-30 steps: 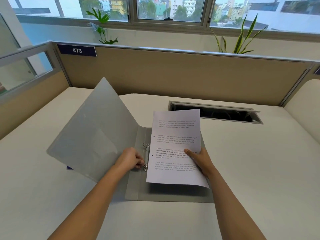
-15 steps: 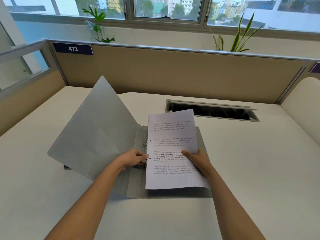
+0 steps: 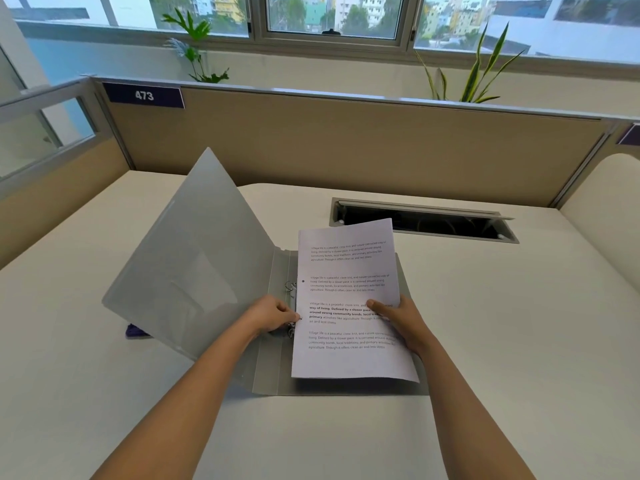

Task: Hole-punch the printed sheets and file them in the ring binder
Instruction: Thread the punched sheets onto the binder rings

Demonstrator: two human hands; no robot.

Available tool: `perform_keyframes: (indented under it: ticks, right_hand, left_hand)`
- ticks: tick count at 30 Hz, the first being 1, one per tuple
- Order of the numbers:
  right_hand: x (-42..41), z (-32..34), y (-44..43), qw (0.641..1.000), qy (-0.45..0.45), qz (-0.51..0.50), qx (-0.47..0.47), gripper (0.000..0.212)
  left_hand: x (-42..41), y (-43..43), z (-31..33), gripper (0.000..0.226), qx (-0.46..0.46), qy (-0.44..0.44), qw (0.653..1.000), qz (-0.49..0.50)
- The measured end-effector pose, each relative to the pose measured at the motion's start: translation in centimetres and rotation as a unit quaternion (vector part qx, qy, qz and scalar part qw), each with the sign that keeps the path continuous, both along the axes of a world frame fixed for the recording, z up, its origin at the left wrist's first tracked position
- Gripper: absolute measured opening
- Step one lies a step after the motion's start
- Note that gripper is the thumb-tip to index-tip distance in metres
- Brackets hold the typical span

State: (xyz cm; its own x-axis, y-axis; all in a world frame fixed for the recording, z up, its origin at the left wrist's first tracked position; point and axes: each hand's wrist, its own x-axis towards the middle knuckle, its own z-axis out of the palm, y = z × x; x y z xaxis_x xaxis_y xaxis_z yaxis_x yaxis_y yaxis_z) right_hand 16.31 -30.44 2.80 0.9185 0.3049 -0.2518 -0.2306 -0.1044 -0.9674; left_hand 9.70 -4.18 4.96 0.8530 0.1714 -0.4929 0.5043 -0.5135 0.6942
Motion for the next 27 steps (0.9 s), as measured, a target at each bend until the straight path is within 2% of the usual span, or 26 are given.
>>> perform_keyframes:
  ticks: [3, 8, 10, 13, 15, 17, 18, 19, 22, 24, 27]
  right_hand:
    - [-0.1, -0.1, -0.4, 1.0, 0.0, 0.002, 0.006, 0.023]
    - [0.1, 0.1, -0.8, 1.0, 0.013, 0.002, -0.001, 0.059]
    - [0.1, 0.2, -0.9, 1.0, 0.024, 0.012, -0.002, 0.057]
    - [0.0, 0.4, -1.1, 0.999, 0.03, 0.023, 0.005, 0.043]
    - [0.0, 0.5, -1.1, 0.999, 0.028, 0.022, 0.002, 0.05]
    - [-0.1, 0.5, -0.9, 0.999, 0.027, 0.018, -0.002, 0.059]
    - [-0.1, 0.5, -0.9, 1.0, 0.025, 0.015, -0.003, 0.061]
    - [0.0, 0.4, -0.9, 1.0, 0.023, 0.012, -0.001, 0.061]
    - [0.0, 0.3, -0.7, 1.0, 0.017, 0.006, 0.011, 0.058]
    - [0.0, 0.4, -0.5, 1.0, 0.016, 0.008, 0.013, 0.053]
    - [0.0, 0.4, -0.4, 1.0, 0.012, 0.005, 0.013, 0.029]
  left_hand:
    - [0.2, -0.2, -0.1, 0.018, 0.024, 0.005, 1.0, -0.002]
    - [0.5, -0.6, -0.2, 0.024, 0.05, 0.032, 0.998, -0.019]
    - [0.7, -0.9, -0.4, 0.026, 0.069, 0.04, 0.997, -0.022]
    - [1.0, -1.0, -0.6, 0.027, 0.084, 0.039, 0.995, -0.03]
    - [1.2, -0.5, -0.7, 0.023, 0.08, 0.037, 0.995, -0.043]
    - [1.6, -0.3, -0.1, 0.014, 0.088, 0.013, 0.995, -0.042]
    - [1.8, -0.2, 0.4, 0.006, 0.099, -0.019, 0.994, -0.028]
    - [2.2, -0.2, 1.0, 0.008, 0.113, -0.061, 0.992, 0.003]
    - [3.5, 0.0, 2.3, 0.028, 0.136, -0.171, 0.971, 0.094]
    - [4.3, -0.1, 2.4, 0.033, 0.115, -0.171, 0.975, 0.087]
    - [5.4, -0.1, 1.4, 0.027, 0.054, -0.149, 0.985, 0.072]
